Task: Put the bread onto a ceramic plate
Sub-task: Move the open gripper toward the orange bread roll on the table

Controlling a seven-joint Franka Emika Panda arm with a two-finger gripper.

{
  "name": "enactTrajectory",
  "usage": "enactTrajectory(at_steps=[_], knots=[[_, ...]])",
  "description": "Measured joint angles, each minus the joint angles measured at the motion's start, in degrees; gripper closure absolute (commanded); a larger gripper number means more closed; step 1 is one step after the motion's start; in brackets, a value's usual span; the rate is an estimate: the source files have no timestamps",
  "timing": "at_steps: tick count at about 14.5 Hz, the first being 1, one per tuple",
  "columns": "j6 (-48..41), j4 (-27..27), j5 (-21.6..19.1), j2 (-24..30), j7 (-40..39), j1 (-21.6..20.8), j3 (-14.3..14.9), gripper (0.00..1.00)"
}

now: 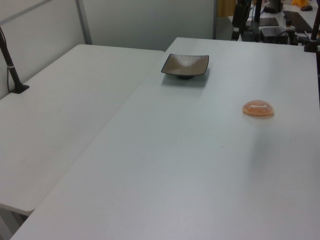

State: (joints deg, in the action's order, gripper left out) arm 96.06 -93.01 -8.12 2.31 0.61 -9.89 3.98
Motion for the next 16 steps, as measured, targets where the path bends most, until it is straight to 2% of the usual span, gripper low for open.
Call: enactTrajectory(at_steps=[12,16], knots=[[0.0,-0.82,0.0,0.08,-0.14,-0.14,0.0,0.0],[0.0,-3.38,0.01,0.09,-8.4,0.05,0.0,0.0]])
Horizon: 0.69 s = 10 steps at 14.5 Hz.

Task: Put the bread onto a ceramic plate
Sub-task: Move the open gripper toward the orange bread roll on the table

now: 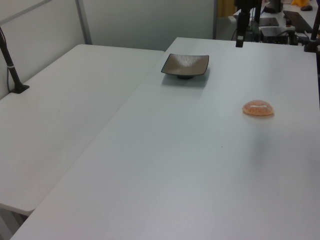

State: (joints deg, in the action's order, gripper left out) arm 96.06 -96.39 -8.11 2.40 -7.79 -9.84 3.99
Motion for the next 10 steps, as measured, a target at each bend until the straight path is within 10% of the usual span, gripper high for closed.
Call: enactTrajectory(at_steps=[10], knots=[[0.0,-7.08,8.73,0.27,-7.5,2.98,0.44,0.0]])
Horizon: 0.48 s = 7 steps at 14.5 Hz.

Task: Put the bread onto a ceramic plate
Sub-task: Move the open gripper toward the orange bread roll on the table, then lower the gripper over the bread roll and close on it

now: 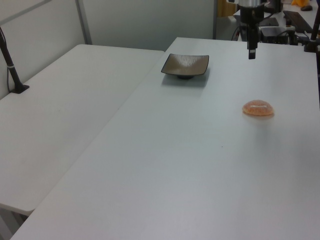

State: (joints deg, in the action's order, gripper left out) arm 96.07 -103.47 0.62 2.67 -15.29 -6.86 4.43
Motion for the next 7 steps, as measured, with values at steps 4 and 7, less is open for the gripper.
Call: enactTrajectory(at_steps=[4,7], knots=[[0.21,-3.63,1.89,-0.02,-0.07,1.25,0.09,0.0],[4.99,-7.89,1.95,-0.03,-0.06,1.67,0.1,0.0]])
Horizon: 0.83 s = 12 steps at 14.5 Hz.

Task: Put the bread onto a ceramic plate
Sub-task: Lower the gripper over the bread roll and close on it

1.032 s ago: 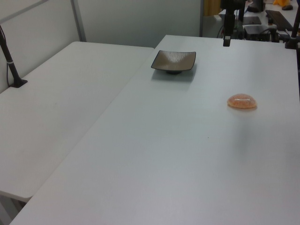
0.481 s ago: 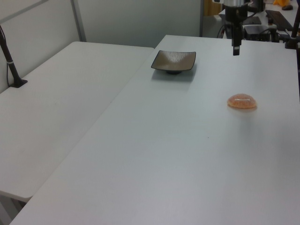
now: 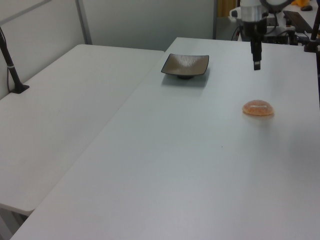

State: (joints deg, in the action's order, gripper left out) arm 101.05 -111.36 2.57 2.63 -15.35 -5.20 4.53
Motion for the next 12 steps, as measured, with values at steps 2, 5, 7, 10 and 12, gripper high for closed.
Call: enactTrajectory(at_steps=[2,5,7,10,12], knots=[[2.9,-3.03,0.01,-0.02,0.01,0.36,0.0,0.0],[6.44,-6.92,0.01,-0.03,0.09,0.71,0.01,0.0],[7.35,-8.71,0.01,-0.03,0.09,0.7,0.01,0.0],[9.15,-11.59,0.01,-0.15,0.09,0.7,0.01,0.0],[12.55,-13.59,0.01,-0.57,0.09,0.7,0.01,0.0]])
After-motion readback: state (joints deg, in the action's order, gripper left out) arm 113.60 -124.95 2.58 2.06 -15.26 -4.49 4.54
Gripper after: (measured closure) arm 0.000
